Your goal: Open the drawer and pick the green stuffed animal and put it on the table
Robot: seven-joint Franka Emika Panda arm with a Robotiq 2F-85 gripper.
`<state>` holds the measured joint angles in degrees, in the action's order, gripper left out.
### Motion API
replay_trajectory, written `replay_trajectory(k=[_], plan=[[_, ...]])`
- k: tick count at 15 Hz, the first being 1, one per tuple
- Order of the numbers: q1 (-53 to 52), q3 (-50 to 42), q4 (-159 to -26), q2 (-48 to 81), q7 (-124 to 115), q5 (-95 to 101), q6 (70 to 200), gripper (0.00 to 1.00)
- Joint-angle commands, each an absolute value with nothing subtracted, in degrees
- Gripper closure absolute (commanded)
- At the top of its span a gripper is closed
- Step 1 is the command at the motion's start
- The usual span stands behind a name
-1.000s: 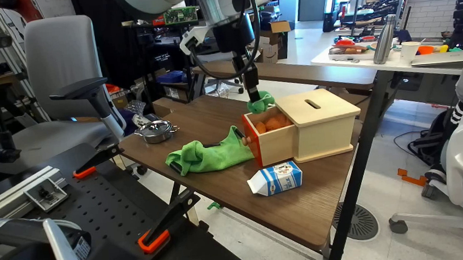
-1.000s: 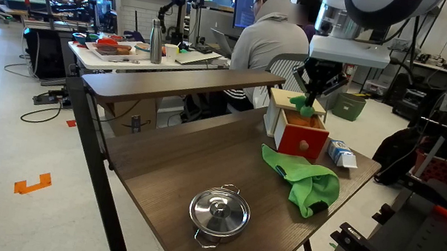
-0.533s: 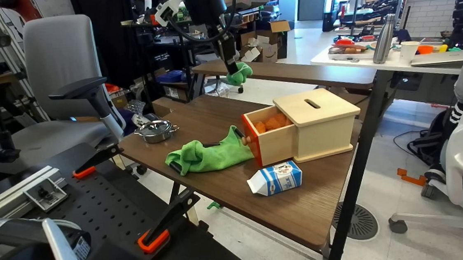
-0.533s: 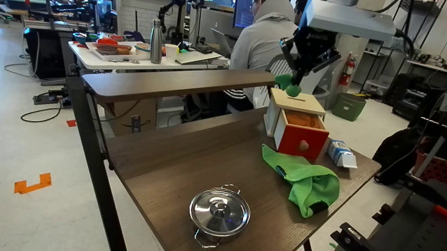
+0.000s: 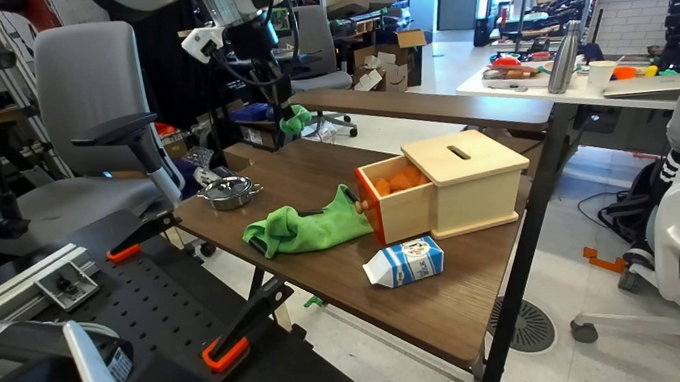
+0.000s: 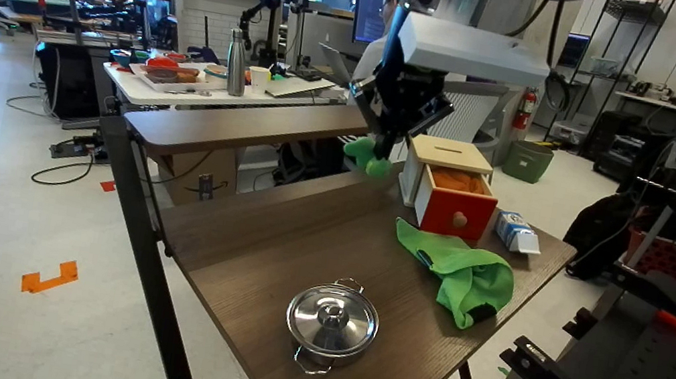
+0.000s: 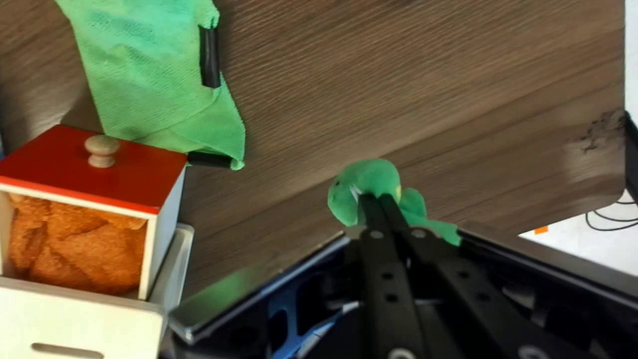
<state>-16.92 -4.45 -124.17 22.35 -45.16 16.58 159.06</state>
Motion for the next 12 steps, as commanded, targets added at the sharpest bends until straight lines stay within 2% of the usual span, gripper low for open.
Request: replay_trajectory(k=[1, 12], plan=[[-16.88, -2.93, -120.31, 28.21, -40.74, 14.53, 161.74, 1.0], [-19.0, -3.55, -110.51, 41.74, -31.22, 7.94, 160.25, 1.0]])
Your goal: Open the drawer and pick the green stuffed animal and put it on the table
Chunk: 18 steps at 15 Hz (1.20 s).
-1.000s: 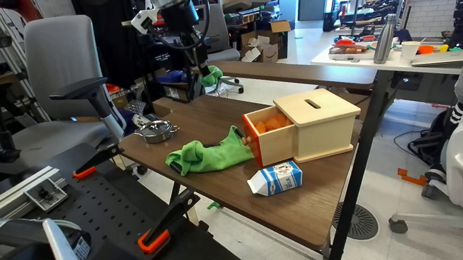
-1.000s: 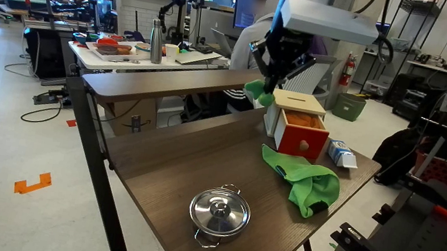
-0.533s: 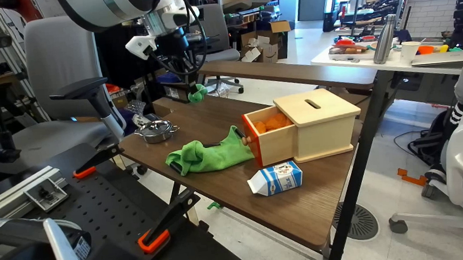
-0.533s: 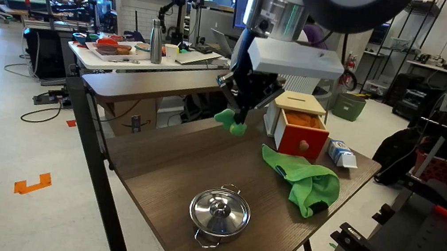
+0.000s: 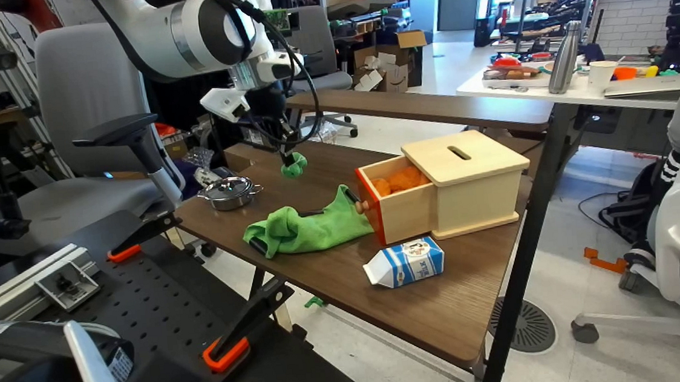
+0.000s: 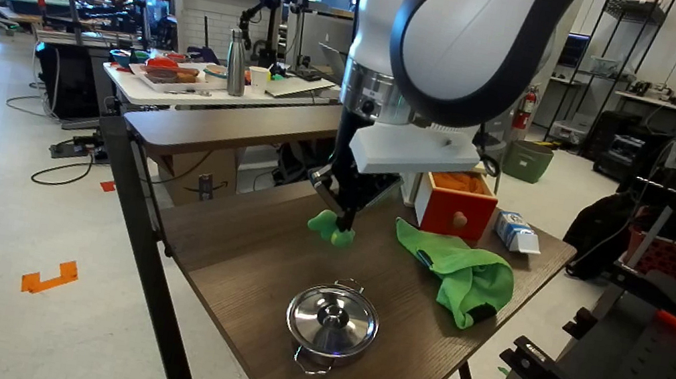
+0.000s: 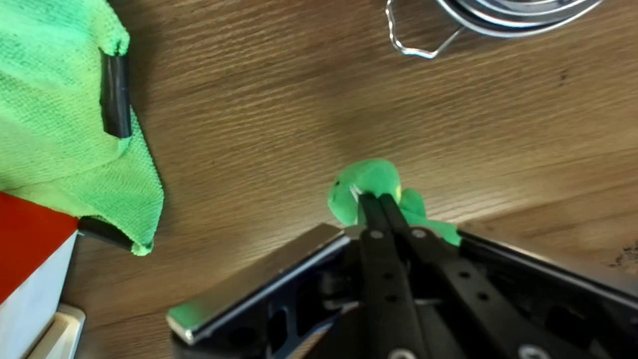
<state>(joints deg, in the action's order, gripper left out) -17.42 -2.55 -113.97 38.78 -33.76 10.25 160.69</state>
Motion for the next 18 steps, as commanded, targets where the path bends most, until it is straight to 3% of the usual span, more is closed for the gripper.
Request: replay_trajectory(k=[1, 3, 4, 5, 15, 16, 17, 18], plan=[[-19.28, -3.7, -109.87, 42.46, -30.77, 7.43, 160.16, 1.0], [-19.96, -4.27, -108.77, 43.54, -30.26, 7.14, 159.7, 1.0], [-20.28, -4.58, -108.31, 43.91, -30.14, 6.98, 159.47, 0.74], [-20.46, -4.79, -107.96, 44.21, -30.03, 6.74, 159.29, 0.73], [-21.99, -7.89, -119.13, 30.74, -31.38, 7.21, 161.86, 0.02], [-21.42, -7.47, -113.27, 36.32, -30.86, 7.3, 160.7, 0.0], [-21.34, -7.44, -114.27, 34.93, -30.93, 7.43, 160.6, 0.12], [-21.32, -7.45, -114.42, 34.69, -30.94, 7.46, 160.58, 0.03]])
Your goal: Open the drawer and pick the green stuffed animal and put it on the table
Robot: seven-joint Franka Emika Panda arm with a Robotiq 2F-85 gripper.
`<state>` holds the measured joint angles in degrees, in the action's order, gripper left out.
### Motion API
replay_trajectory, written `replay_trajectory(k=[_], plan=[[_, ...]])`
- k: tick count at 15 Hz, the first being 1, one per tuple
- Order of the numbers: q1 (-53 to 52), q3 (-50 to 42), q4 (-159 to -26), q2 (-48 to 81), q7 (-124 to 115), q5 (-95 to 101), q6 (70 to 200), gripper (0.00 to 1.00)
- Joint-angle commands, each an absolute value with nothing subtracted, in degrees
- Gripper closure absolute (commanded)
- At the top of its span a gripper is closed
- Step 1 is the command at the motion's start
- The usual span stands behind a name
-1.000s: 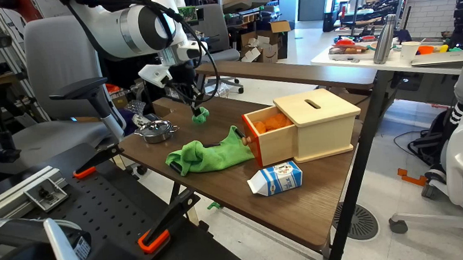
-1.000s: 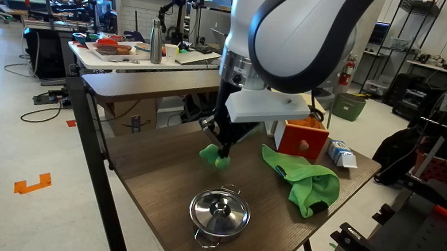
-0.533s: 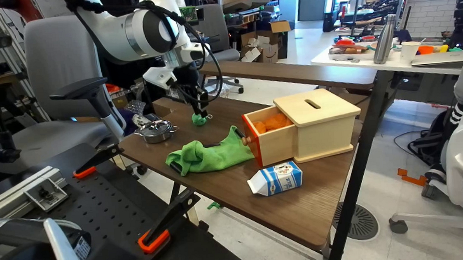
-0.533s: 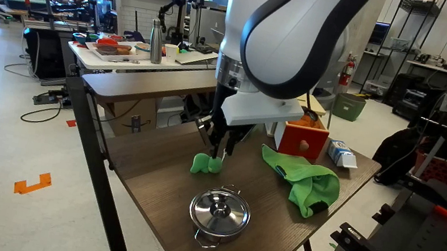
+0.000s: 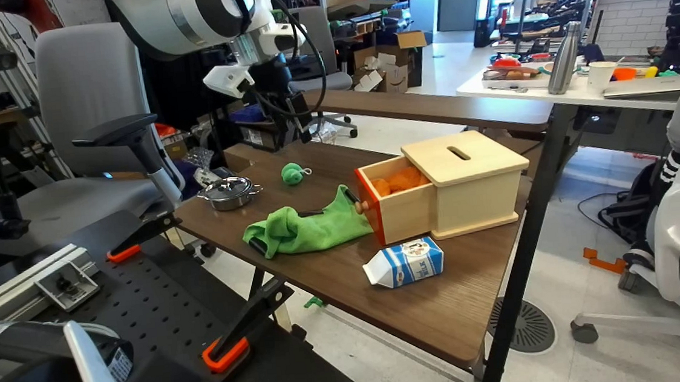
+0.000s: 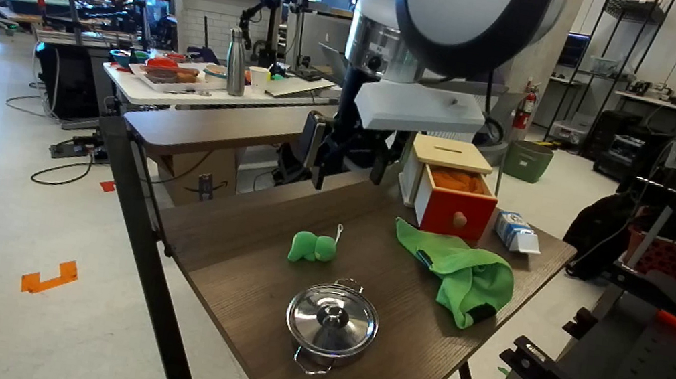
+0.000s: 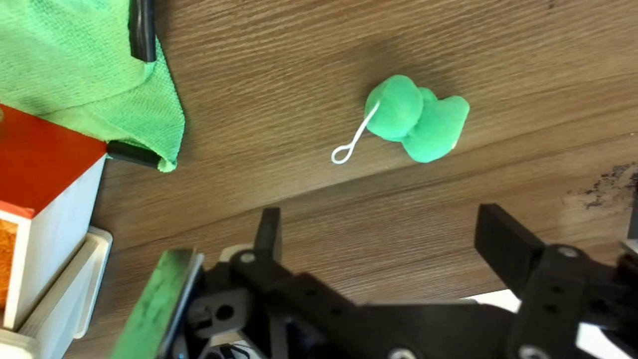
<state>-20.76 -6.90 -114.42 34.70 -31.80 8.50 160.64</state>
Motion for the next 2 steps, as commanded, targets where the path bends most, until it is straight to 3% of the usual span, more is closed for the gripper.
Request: replay_trajectory(k=[1, 2], plan=[[-21.35, -7.47, -114.29, 35.04, -30.92, 7.43, 160.58, 0.0], [-21.37, -7.49, -114.26, 35.42, -30.9, 7.39, 160.59, 0.0]])
